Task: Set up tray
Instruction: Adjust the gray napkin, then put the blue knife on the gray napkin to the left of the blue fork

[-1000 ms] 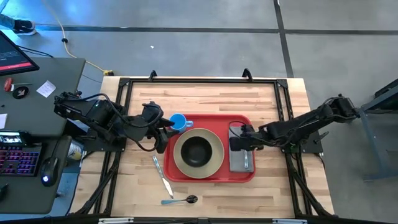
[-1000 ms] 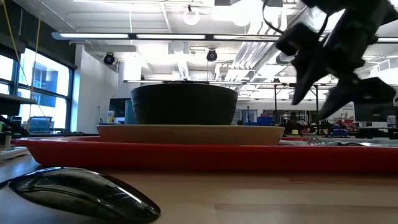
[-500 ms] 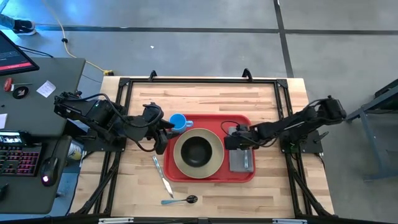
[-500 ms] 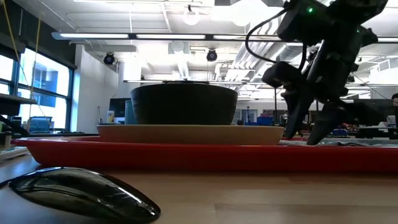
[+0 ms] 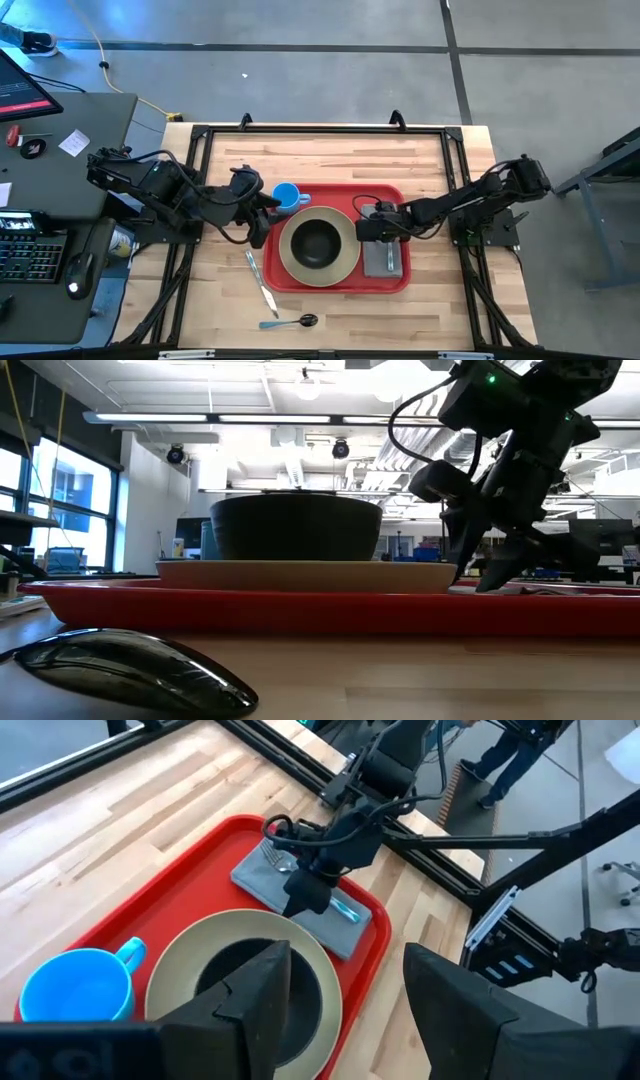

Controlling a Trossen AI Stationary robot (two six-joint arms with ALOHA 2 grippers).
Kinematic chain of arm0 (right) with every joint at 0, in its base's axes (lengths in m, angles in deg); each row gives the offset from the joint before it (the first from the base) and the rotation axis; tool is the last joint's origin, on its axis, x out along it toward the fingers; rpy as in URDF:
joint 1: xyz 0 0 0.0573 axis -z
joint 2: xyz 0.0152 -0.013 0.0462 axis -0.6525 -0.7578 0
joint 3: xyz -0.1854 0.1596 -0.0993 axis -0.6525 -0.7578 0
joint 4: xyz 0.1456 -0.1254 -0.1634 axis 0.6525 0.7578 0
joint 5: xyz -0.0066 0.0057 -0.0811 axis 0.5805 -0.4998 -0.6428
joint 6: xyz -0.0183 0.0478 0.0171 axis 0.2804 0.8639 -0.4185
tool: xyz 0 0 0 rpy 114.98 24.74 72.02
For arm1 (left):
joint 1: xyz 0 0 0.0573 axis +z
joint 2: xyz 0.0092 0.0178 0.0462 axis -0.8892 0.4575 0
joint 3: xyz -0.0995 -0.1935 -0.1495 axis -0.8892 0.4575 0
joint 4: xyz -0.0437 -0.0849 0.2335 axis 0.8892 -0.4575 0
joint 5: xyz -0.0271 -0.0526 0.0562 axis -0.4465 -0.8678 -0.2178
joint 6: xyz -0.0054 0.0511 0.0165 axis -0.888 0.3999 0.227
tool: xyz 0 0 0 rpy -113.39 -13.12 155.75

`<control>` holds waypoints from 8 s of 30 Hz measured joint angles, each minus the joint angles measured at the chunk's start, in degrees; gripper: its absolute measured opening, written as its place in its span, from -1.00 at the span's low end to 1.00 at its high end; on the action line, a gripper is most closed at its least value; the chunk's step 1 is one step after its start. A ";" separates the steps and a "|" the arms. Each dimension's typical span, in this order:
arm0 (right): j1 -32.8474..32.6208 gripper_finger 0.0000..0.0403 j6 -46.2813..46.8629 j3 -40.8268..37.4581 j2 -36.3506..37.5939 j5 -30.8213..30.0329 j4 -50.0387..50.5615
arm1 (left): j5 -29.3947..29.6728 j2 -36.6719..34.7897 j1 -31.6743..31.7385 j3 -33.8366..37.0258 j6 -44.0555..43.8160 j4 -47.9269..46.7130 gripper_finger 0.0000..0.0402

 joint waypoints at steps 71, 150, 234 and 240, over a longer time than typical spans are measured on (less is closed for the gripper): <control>-13.75 -0.22 -1.83 0.07 33.05 -11.82 1.38 | -25.24 -0.72 -3.73 59.30 60.56 20.66 0.13; -13.70 -0.22 -26.35 0.04 33.05 -21.72 -22.22 | -45.87 -3.06 -3.42 17.10 41.14 -5.22 -0.63; -3.08 0.15 -60.46 55.43 2.13 -11.50 -0.83 | -27.05 -10.47 14.25 41.31 20.28 82.86 -0.62; -3.04 0.15 -60.33 55.41 2.08 -12.93 -0.81 | -27.09 -10.47 14.25 41.31 20.28 82.67 -0.60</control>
